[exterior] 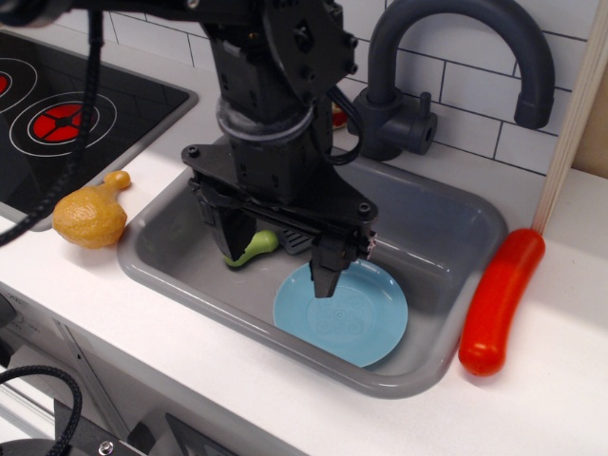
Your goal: Put spatula on plate sink
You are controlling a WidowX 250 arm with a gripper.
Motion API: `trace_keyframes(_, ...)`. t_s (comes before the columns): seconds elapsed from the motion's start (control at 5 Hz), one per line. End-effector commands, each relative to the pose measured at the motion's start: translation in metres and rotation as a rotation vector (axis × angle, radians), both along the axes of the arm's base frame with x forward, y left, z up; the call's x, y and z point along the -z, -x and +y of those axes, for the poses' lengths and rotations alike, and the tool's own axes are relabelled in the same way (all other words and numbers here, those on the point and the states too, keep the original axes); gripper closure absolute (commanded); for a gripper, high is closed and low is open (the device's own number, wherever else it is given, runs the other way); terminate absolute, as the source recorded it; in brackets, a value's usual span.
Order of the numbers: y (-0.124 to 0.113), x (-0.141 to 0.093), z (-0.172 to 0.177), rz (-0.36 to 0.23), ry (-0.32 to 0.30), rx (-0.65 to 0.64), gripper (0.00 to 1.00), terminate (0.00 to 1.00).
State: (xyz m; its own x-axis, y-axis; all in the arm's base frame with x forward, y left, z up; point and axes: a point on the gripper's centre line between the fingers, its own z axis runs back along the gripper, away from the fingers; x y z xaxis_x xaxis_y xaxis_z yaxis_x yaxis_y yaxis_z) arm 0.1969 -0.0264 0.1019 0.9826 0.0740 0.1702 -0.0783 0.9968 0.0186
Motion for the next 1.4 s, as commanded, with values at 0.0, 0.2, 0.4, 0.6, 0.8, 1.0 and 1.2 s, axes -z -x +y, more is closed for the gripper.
trace_keyframes(0.0,0.000,0.000,0.000,0.000,0.000,0.000,0.00,0.00)
trace_keyframes(0.2,-0.012,0.000,0.013,-0.088,0.011,0.082,0.00,0.00)
trace_keyframes(0.4,-0.029,0.008,0.028,-0.018,0.063,0.142,0.00,0.00)
trace_keyframes(0.6,-0.047,0.025,0.043,-0.022,0.083,0.143,0.00,0.00)
trace_keyframes(0.8,-0.057,0.037,0.054,0.021,0.087,0.140,0.00,0.00)
trace_keyframes(1.0,-0.059,0.056,0.070,-0.028,0.049,0.268,0.00,0.00)
trace_keyframes(1.2,-0.073,0.066,0.078,-0.035,0.028,0.280,0.00,0.00)
